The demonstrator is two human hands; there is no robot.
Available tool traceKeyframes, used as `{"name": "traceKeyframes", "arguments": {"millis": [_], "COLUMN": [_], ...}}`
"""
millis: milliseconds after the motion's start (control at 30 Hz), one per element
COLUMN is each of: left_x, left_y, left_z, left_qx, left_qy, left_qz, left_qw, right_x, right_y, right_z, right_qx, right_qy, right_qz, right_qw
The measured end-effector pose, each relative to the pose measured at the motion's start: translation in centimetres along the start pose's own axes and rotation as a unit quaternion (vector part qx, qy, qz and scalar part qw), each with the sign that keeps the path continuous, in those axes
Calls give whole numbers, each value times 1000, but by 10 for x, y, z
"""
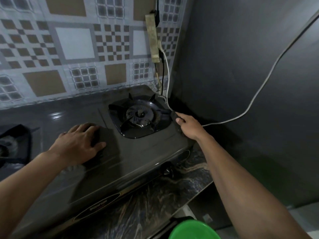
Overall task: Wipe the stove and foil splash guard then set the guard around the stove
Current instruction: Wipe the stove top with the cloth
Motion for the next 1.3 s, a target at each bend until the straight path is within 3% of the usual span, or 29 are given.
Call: {"name": "traceKeyframes", "arguments": {"millis": [233, 600, 933, 1100, 1300], "left_x": [1, -7, -3, 8, 4], "left_y": [-2, -9, -12, -32, -48], "left_z": [-4, 0, 1, 6, 8], "left_qx": [4, 22, 21, 26, 77], "left_qy": [-7, 7, -6, 42, -1], "left_qz": [-3, 7, -25, -37, -32], "left_qw": [1000, 1000, 999, 998, 996], "right_x": [-2, -13, -32, -48, -68], "right_y": [-12, -54, -117, -142, -171], "right_z": [58, 154, 217, 224, 216], "right_qx": [25, 47, 78, 97, 132], "right_qy": [-80, -161, -182, -184, -207], "right_qz": [95, 72, -128, -237, -290], "right_qw": [992, 983, 972, 949, 925]}}
Point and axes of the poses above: each hand's wrist, its own z-axis towards the middle knuckle, its own x-axis out of the back of the hand, y = z × x, the point moved 2 cm from there along z, towards the middle knuckle, and after that the axes turned 1 degree about y, right-handed, at the moved point
